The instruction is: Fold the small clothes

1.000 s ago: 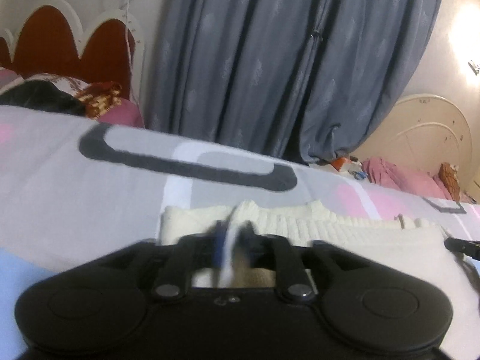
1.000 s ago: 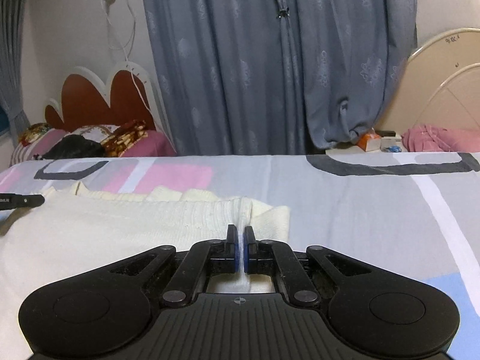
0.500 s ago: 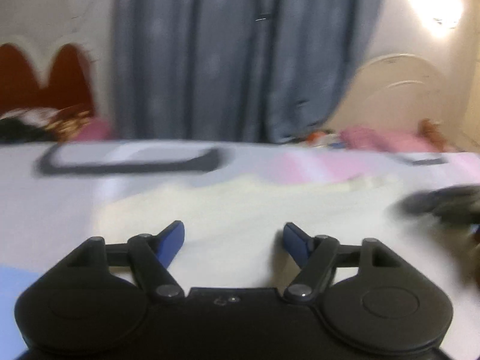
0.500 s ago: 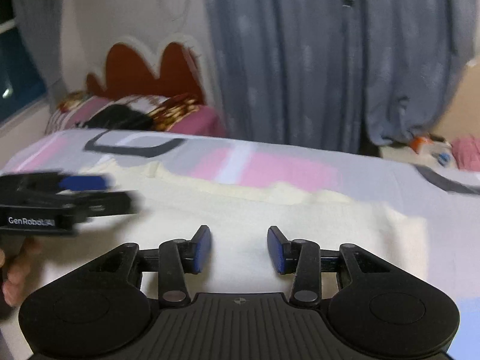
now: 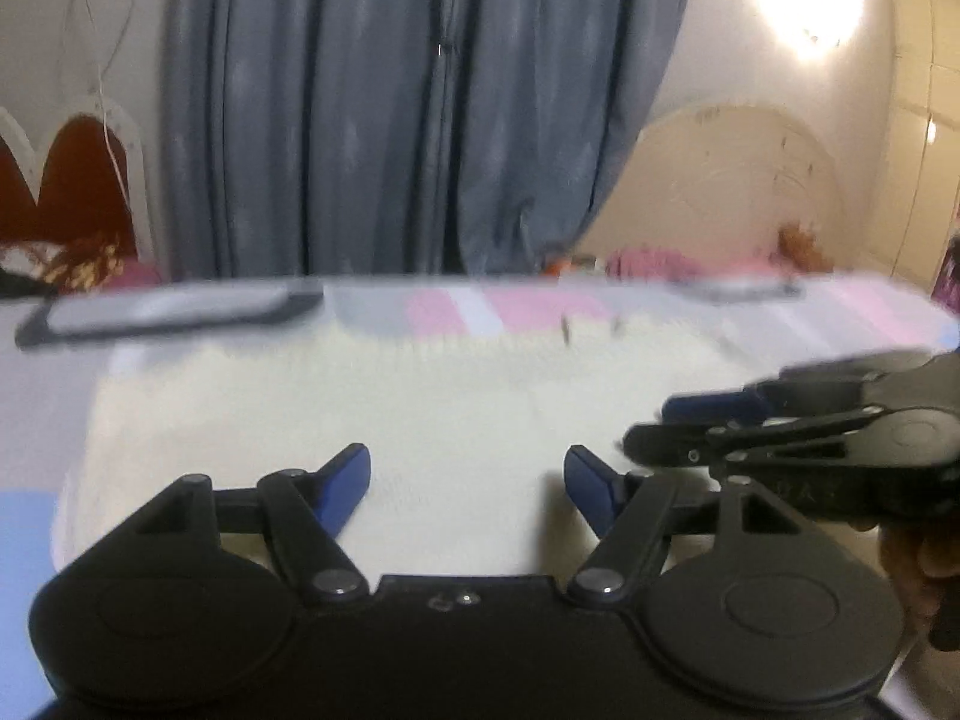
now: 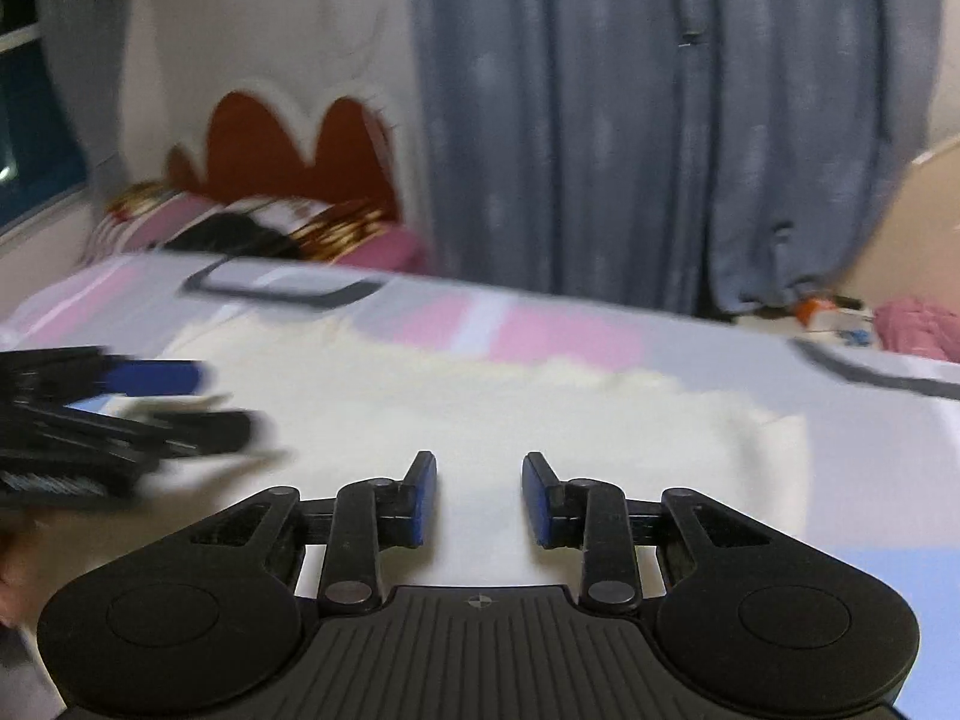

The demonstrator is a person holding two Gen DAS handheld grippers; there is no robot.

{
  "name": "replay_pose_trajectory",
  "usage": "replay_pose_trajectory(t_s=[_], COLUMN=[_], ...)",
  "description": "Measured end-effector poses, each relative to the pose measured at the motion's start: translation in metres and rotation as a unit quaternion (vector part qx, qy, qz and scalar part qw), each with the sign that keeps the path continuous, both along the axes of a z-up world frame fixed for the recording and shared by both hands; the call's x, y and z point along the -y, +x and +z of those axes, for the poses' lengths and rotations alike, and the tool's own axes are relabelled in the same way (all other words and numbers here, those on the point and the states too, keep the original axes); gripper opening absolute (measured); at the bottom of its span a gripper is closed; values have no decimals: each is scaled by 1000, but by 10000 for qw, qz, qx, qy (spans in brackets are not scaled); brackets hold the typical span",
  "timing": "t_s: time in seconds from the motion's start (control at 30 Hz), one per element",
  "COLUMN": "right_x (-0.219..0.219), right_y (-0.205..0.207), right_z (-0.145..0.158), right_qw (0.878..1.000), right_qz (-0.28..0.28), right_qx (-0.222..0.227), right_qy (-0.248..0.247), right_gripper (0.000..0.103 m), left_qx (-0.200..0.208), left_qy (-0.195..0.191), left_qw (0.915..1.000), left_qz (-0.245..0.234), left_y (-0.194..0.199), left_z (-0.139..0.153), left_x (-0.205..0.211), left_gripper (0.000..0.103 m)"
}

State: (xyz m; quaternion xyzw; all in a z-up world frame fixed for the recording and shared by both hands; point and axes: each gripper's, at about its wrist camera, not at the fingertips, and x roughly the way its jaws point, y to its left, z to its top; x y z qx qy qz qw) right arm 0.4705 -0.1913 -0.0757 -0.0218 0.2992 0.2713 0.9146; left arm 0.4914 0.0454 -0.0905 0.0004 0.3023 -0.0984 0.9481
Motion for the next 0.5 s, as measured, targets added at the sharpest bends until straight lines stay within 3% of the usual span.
replay_pose_trajectory(t_s=[0.13, 0.23, 0.3, 0.37, 0.5], right_x=[3, 13, 11, -3, 16], right_y=[-14, -21, -29, -40, -43], right_z=[-13, -6, -7, -13, -18], right_qw=[9989, 9990, 9994, 9984, 9986], right_qz=[102, -58, 64, 164, -36], right_qx=[227, 255, 222, 268, 280], right_qy=[-398, -353, -239, -464, -456], right_gripper=[31, 31, 31, 31, 31], left_qx=[5, 75, -55, -18, -2], left_qy=[27, -178, -98, -76, -127], left_qw=[10000, 9998, 9999, 9999, 9987], left_qz=[40, 63, 88, 139, 484], left_y=[-8, -14, -12, -18, -35], left_z=[1, 9, 0, -4, -3], left_x=[-8, -11, -5, -5, -33], left_gripper=[70, 72, 71, 73, 73])
